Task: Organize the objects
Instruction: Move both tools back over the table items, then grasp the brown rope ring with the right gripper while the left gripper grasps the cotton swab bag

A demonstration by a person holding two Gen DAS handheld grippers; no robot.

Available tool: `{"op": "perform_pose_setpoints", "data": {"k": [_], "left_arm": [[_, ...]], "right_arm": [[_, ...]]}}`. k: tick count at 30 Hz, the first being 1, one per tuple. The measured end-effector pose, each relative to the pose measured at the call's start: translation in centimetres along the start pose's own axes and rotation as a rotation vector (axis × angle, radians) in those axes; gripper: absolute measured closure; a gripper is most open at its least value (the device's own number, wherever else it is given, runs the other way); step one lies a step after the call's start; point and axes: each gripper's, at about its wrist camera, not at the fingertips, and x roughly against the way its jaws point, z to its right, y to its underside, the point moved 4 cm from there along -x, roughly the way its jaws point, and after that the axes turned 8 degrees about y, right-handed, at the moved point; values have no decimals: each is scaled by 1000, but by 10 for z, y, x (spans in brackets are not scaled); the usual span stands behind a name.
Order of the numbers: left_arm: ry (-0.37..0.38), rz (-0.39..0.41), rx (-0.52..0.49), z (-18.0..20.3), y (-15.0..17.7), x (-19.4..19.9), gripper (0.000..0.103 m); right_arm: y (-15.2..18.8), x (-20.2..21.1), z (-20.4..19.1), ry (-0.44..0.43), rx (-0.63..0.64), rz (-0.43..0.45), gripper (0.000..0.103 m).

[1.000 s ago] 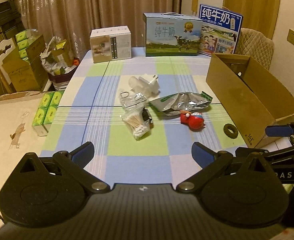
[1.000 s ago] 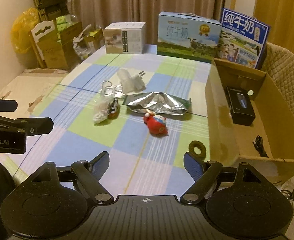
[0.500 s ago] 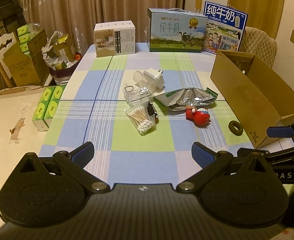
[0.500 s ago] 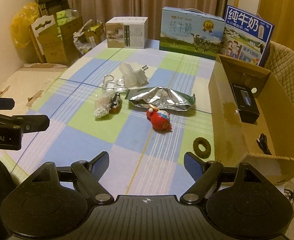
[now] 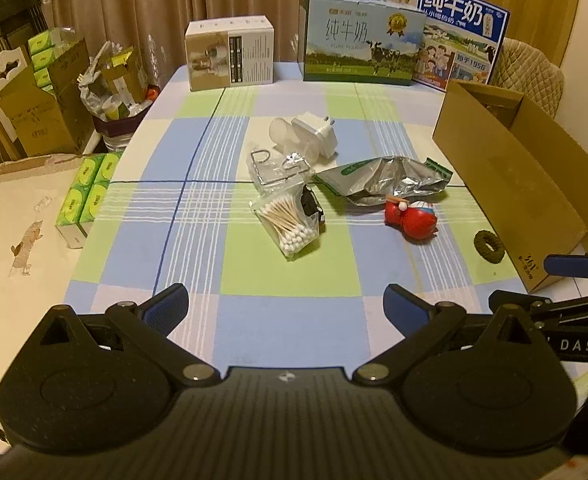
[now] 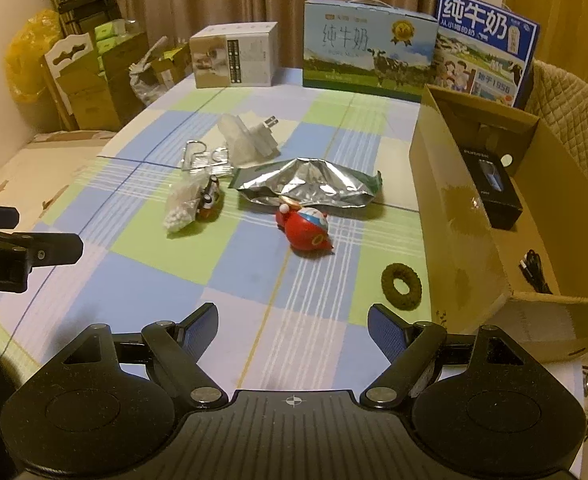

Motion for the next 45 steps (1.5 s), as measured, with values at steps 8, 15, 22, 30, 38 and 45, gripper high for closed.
{"op": "perform_pose_setpoints", "data": {"k": [8,15,22,30,38,45], "left_arm": [[0,-32,3,-7,-2,-25,1],[14,-59,5,-9,-4,-48,1],[32,-81,23,-10,-6,-73,1],[49,-91,54,-16,-8,-96,1],[60,-94,63,-18,-4,-110,1],[63,-85,73,-20,-5,-113,1]], "right_arm": [[2,-21,9,15,-42,15,24],[8,-37,25,61,-101,66,24],[8,-59,32,90,-103,95,24],[0,-102,36,178,-68,77,55],[0,-127,52,208,-96,28,76],[-2,-125,48,164,-105,29,100]]}}
